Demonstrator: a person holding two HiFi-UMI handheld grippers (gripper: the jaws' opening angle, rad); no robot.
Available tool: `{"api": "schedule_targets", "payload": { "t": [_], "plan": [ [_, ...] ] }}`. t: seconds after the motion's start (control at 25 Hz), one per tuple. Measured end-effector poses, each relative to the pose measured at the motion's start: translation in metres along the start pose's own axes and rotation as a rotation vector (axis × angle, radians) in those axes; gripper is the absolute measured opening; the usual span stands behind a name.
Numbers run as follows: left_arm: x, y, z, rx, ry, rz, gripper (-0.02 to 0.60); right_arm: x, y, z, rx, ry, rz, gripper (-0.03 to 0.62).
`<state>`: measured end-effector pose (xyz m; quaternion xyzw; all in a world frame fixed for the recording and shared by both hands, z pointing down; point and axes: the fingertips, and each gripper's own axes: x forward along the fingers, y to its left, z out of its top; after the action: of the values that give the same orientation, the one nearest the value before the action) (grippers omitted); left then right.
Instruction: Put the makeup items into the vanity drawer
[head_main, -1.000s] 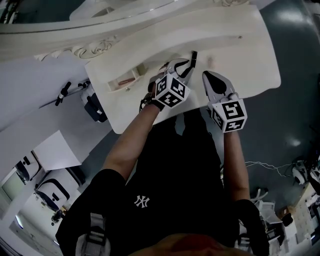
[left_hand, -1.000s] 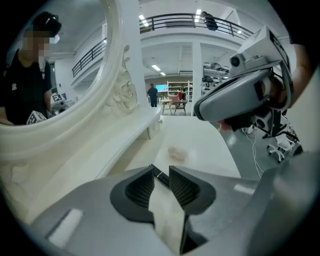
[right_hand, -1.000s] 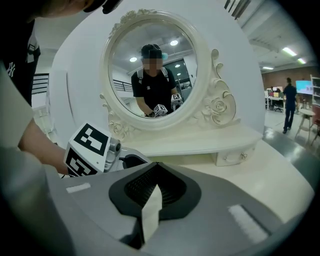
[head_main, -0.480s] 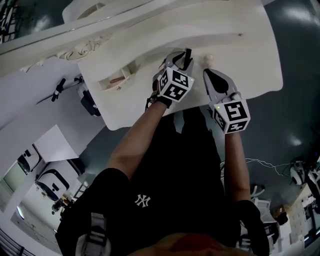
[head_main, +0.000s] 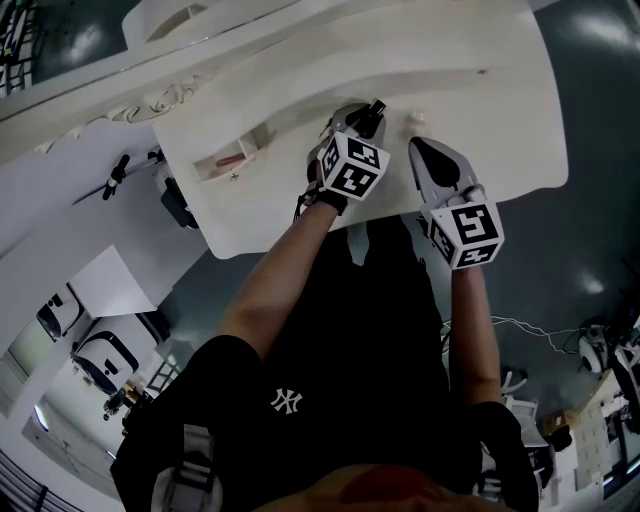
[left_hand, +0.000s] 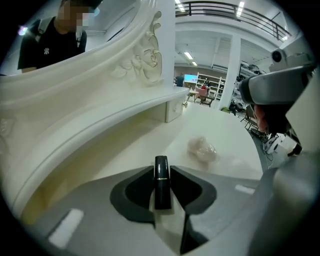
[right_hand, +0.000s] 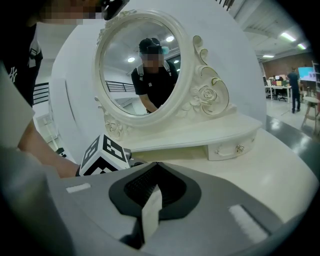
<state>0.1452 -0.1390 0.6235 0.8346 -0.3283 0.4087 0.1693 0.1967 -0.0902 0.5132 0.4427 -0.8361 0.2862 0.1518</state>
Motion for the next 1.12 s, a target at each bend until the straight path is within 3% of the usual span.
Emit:
{"api": "schedule_targets", "payload": {
  "t": [0.36,0.56,1.12],
  "plan": [
    [-0.010,0.004,-0.004,0.028,-0.013,-0.036,0.091,0.001,0.001,-0.003,0.009,-0.005,-0.011,0.025],
    [-0.034,0.003,-0.001,0.084,-0.043,-0.051,0.091,0.004,0.014,0.001,0.012,-0.017,-0.008,0.025],
    [-0.123,0.028,-0.025,0.210,-0.100,-0.052,0.091,0.021,0.089,0.026,-0.052,-0.061,0.023,0.025]
  ]
}}
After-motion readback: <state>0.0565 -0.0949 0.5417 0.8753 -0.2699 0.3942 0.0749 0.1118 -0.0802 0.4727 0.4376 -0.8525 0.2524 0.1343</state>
